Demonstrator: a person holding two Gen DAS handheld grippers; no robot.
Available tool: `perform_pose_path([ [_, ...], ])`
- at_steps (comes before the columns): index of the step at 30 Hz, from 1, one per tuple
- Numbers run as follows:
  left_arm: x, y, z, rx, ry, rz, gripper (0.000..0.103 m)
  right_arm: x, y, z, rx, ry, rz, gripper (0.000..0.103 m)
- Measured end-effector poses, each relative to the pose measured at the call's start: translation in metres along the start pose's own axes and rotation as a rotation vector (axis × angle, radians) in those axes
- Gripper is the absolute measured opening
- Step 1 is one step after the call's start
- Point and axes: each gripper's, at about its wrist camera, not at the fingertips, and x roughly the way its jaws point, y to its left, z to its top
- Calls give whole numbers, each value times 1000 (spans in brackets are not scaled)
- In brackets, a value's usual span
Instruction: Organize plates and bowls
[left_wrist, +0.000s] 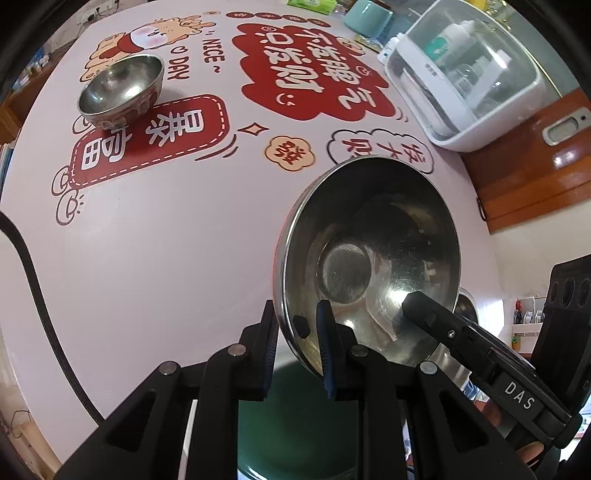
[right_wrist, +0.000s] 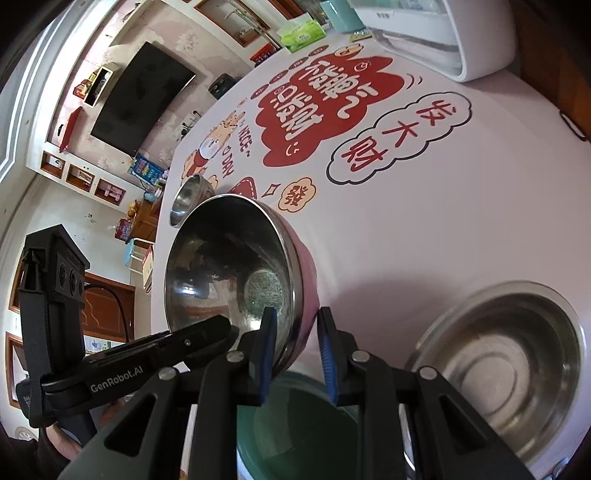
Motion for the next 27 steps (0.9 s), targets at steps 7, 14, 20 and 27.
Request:
perform_pose_path([
  [7, -16, -24, -21, 23, -20, -13, 19, -30, -8, -14, -10, -25, -1, 22],
  [14, -20, -55, -46, 44, -14, -27, 19, -61, -25, -23, -16, -44, -13, 20],
  [20, -17, -84, -63, 59, -11, -35, 20, -83, -44, -30, -19, -50, -29, 19],
  [27, -9, -119, -76, 81, -6, -45, 20, -104, -69, -34, -23, -43, -59, 19],
])
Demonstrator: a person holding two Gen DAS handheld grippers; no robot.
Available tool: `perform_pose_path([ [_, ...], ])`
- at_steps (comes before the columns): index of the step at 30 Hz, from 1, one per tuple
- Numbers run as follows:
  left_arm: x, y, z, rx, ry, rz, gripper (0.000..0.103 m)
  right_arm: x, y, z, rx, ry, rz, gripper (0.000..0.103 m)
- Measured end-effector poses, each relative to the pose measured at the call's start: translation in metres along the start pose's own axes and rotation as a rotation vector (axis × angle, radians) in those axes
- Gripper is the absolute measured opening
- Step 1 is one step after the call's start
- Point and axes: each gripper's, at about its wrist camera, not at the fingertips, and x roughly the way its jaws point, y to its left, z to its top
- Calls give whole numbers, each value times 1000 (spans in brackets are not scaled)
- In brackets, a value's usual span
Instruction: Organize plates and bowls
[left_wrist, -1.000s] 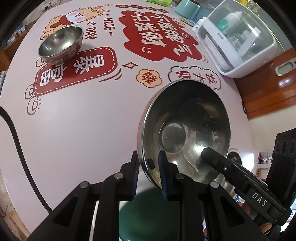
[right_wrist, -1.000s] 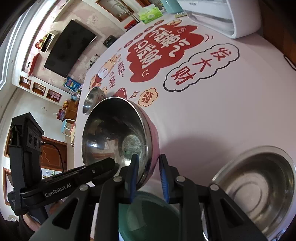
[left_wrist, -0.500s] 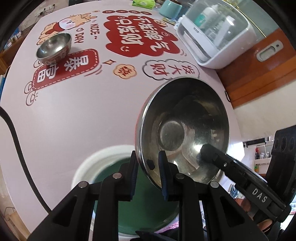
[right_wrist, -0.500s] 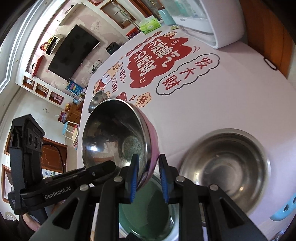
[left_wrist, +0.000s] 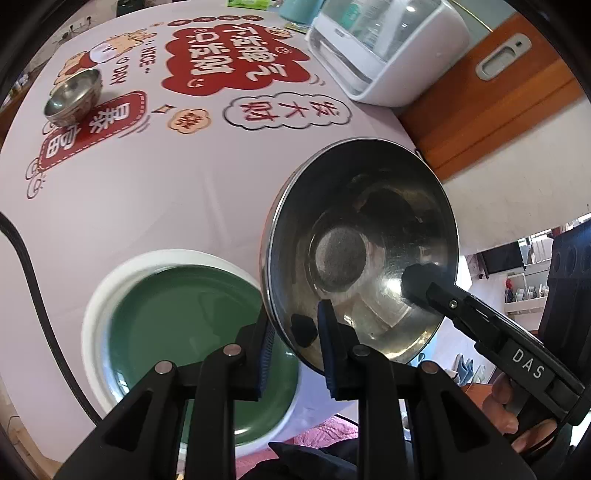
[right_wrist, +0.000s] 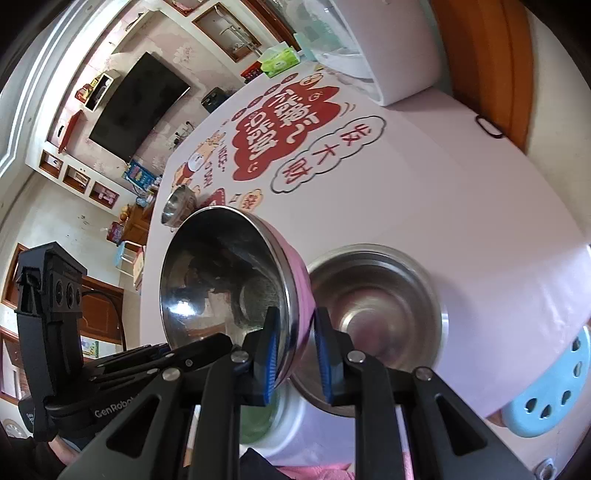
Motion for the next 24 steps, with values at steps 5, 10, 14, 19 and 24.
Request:
perform_pose_path([
  [5, 11, -20, -7, 4, 1, -9, 21, -9, -19, -2, -12, 26, -36, 19],
  [10, 23, -36, -13, -13, 3, -28, 21, -15, -36, -3, -22, 53, -65, 19],
  [14, 33, -45, -16, -32, 0, -33, 21, -14, -49, -4, -29, 93, -82, 19],
  [19, 42, -50, -19, -74, 0, -39, 22, -7, -62, -4, -35, 157, -91, 19],
  [24, 50, -52, -21, -109, 6, -30, 22, 0, -70, -6, -48, 210, -84, 21],
])
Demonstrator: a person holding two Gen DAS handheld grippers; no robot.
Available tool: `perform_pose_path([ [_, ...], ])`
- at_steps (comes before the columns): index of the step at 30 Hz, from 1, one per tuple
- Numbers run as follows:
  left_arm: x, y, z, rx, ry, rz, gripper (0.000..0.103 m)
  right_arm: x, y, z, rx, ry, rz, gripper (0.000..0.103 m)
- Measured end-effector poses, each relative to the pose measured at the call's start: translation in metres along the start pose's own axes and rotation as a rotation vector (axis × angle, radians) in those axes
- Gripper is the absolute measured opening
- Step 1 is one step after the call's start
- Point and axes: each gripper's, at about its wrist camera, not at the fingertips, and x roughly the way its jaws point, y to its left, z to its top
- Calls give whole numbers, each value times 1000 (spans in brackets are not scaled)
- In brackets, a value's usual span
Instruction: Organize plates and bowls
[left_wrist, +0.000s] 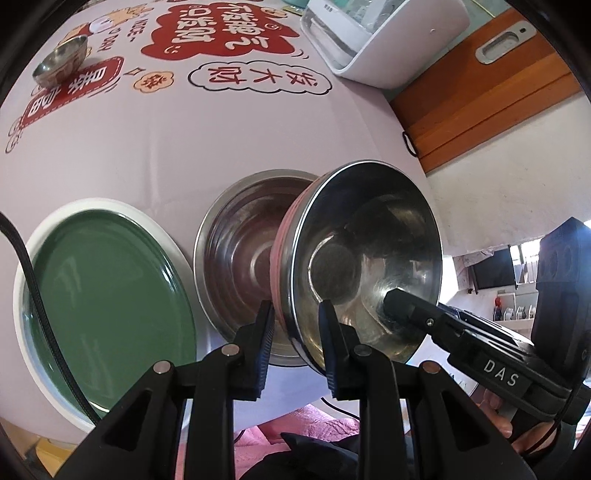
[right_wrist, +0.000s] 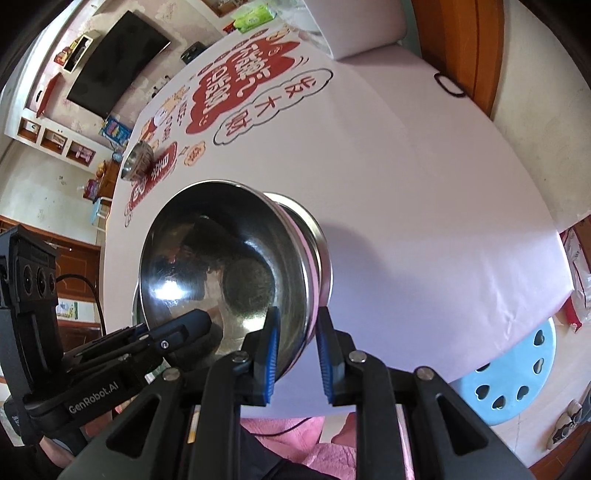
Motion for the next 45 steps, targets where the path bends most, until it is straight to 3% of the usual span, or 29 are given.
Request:
perform_pose_path([
  [13, 5, -3, -4, -58, -10, 47, 23, 4, -8, 8, -34, 44, 46, 23],
  [17, 3, 0, -1, -79, -23, 77, 27, 4, -7, 13, -46, 45, 60, 38],
  [24, -4, 10, 1, -109, -42, 96, 31, 5, -4, 19, -52, 43, 78, 40],
  [29, -18, 10, 4, -91, -94, 57, 33, 7, 3, 21, -62, 39, 87, 40],
  [41, -81, 33, 19, -77, -247, 150, 36, 4, 36, 27, -93, -24, 100, 40],
  [45, -104, 50, 23, -86, -290, 180, 42, 7, 54, 31, -105, -44, 107, 46],
])
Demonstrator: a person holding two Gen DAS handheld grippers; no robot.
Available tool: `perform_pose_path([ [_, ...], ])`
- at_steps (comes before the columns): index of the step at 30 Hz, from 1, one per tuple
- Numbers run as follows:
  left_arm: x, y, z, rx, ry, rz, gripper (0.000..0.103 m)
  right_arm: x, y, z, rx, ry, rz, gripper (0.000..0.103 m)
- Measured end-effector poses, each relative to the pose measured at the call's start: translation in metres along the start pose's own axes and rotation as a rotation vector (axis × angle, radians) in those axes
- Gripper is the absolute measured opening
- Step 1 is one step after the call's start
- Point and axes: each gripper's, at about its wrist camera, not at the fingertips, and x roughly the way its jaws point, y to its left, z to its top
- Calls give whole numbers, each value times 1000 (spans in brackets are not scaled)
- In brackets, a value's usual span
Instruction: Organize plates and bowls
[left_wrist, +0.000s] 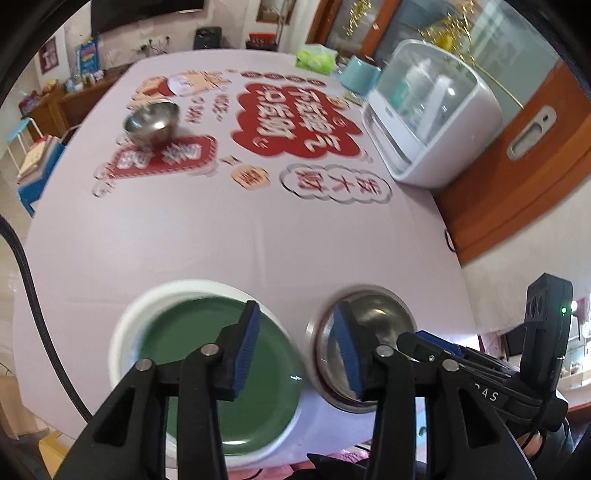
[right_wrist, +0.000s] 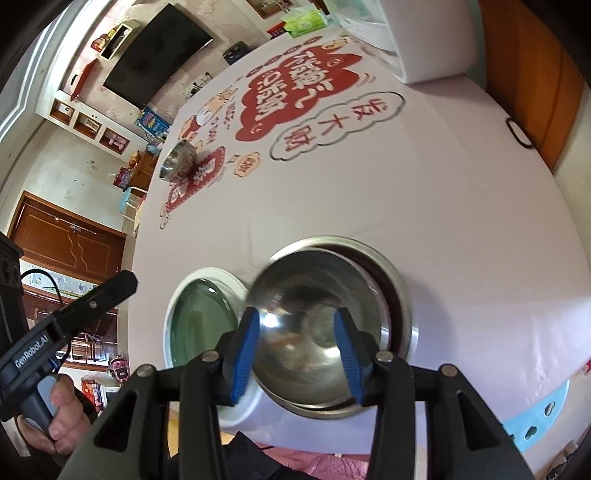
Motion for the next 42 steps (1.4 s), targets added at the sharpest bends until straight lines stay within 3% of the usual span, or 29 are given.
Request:
perform_pose_path([
  [7, -22, 43, 22, -9, -36, 47, 47, 8, 42, 12, -57, -48, -3, 48],
  [12, -33, 76, 40, -19, -67, 72, 52, 17, 76, 24, -117, -80, -12, 55],
  [22, -47, 151, 90, -20, -114, 155, 62, 56, 153, 56, -233, -85, -26, 59],
  [29, -38, 199, 119, -33, -88, 186, 65, 80, 195, 83, -284, -112, -40, 64],
  [42, -2, 276, 194, -95, -52, 150, 65, 112, 250, 154, -320, -203, -108, 64],
])
